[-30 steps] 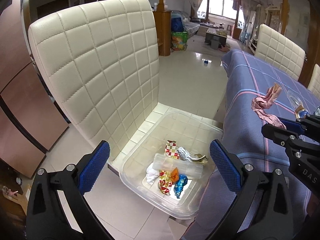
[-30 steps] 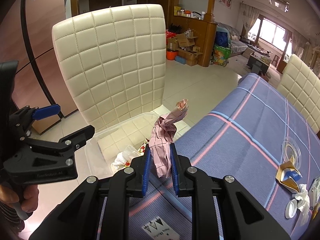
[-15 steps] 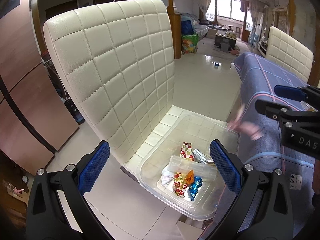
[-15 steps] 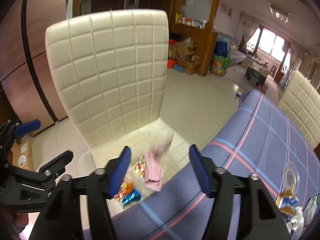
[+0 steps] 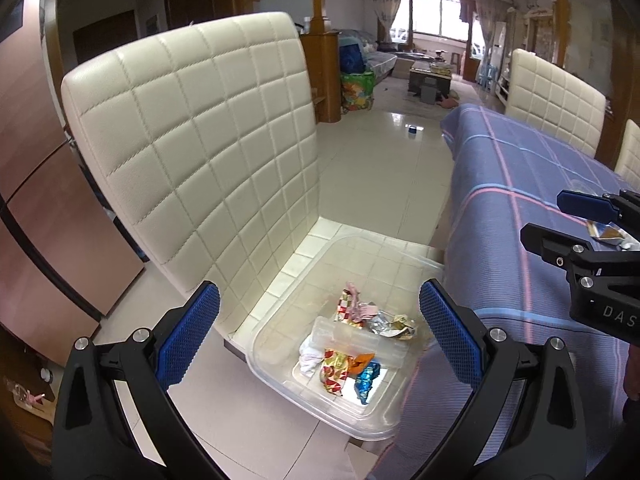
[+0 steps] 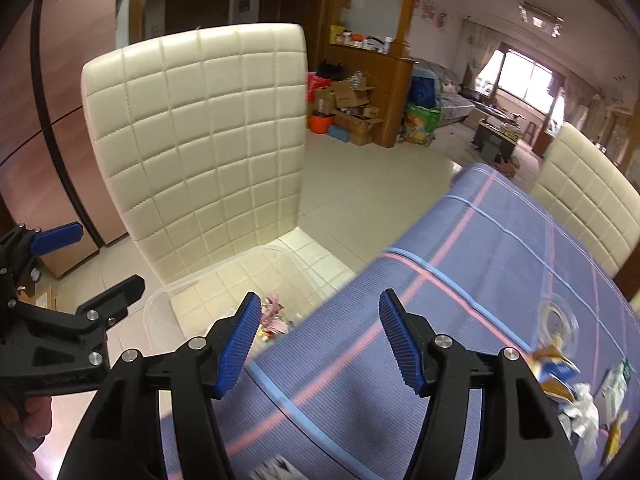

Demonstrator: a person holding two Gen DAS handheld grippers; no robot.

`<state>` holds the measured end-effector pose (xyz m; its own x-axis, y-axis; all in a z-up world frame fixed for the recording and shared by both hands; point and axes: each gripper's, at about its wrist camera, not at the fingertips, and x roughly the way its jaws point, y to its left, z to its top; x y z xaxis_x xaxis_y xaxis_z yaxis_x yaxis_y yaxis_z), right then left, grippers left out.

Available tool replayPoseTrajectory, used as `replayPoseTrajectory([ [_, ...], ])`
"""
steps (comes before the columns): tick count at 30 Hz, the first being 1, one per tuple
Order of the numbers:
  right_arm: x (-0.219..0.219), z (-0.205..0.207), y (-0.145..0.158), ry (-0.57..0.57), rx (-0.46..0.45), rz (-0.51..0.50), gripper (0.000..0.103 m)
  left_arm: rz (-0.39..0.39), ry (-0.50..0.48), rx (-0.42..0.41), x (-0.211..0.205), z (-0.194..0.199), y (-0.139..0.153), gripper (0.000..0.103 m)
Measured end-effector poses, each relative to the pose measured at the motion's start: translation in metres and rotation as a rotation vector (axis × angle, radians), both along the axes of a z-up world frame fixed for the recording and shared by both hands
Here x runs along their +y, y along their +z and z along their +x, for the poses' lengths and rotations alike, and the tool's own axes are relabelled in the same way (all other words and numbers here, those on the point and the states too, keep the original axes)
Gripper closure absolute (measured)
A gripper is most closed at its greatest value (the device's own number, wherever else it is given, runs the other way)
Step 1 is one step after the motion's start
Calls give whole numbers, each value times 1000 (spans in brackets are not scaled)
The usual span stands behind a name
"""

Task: Collect trash
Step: 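Grasp the blue-white carton with the left tool while the right tool grasps the white tissue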

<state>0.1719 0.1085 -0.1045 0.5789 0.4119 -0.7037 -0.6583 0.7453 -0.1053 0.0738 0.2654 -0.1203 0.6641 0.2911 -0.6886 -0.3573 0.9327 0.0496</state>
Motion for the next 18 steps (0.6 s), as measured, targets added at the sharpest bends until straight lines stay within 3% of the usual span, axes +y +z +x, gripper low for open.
replayPoseTrajectory([
  [8, -83, -3, 11, -133, -23, 18, 43, 5, -134, -5, -69, 15, 19, 4],
  [11, -131, -2, 11, -214, -32, 23, 43, -21, -214, -8, -106, 28, 22, 4],
  [18, -223, 13, 9, -370, -40, 27, 43, 3, -369, 16, -194, 66, 19, 4],
])
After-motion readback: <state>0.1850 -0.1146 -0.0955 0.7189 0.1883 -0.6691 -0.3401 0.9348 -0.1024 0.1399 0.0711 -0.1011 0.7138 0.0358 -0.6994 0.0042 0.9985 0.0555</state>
